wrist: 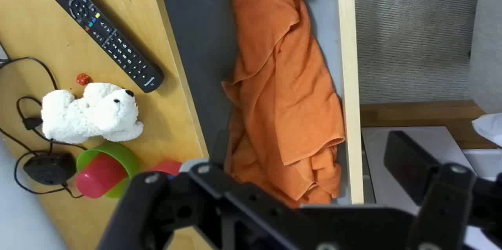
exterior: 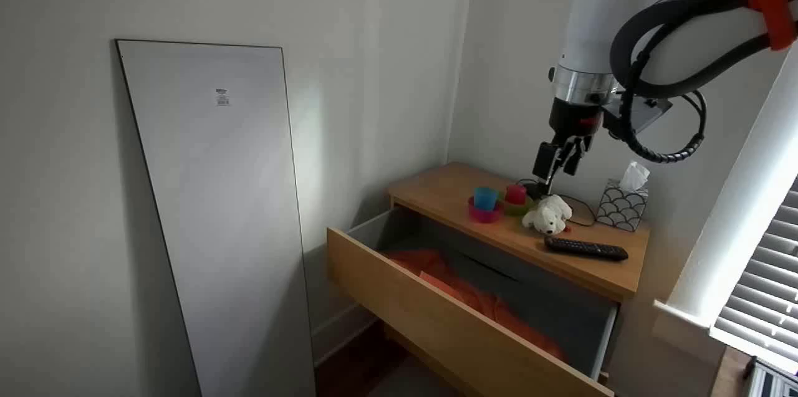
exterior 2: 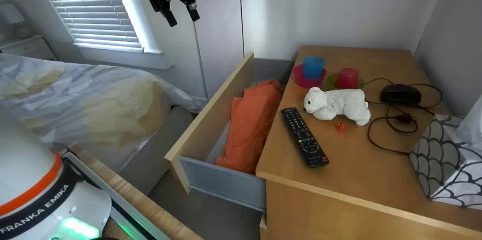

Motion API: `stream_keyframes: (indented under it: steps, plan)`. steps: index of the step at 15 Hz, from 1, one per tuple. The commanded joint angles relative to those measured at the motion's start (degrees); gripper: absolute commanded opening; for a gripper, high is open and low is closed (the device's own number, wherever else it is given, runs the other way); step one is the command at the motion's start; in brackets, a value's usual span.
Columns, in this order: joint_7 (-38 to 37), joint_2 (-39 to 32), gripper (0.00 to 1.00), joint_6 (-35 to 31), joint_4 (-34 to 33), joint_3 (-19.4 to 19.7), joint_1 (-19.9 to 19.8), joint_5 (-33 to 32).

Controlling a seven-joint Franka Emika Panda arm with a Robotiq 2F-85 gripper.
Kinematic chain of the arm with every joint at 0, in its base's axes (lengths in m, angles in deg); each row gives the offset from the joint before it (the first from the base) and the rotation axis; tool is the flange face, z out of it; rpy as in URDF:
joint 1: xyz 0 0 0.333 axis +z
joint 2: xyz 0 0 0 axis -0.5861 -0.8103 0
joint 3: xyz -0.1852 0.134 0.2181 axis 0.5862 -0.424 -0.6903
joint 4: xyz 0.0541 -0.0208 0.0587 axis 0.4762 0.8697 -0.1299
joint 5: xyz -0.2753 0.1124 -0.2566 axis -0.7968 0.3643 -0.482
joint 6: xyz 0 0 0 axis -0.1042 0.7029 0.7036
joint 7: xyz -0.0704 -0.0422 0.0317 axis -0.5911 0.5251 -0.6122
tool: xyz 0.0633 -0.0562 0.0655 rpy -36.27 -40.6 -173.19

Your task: Put the orange towel on top of the cabinet

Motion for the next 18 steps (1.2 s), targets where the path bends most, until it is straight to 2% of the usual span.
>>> stream_keyframes:
  steps: [1,15,16,18]
  plan:
    - [-0.40,-0.09,1.00,0.25,-0.13,0.89,0.98,-0.50]
    - [-0.40,-0.09,1.00,0.25,-0.13,0.90,0.98,-0.50]
    - [-0.21,-2.50,1.00,0.72,-1.31,0.77,0.52,-1.31]
    - [0.51,-8.38,1.00,-4.46,-2.27,1.58,-0.23,-2.47]
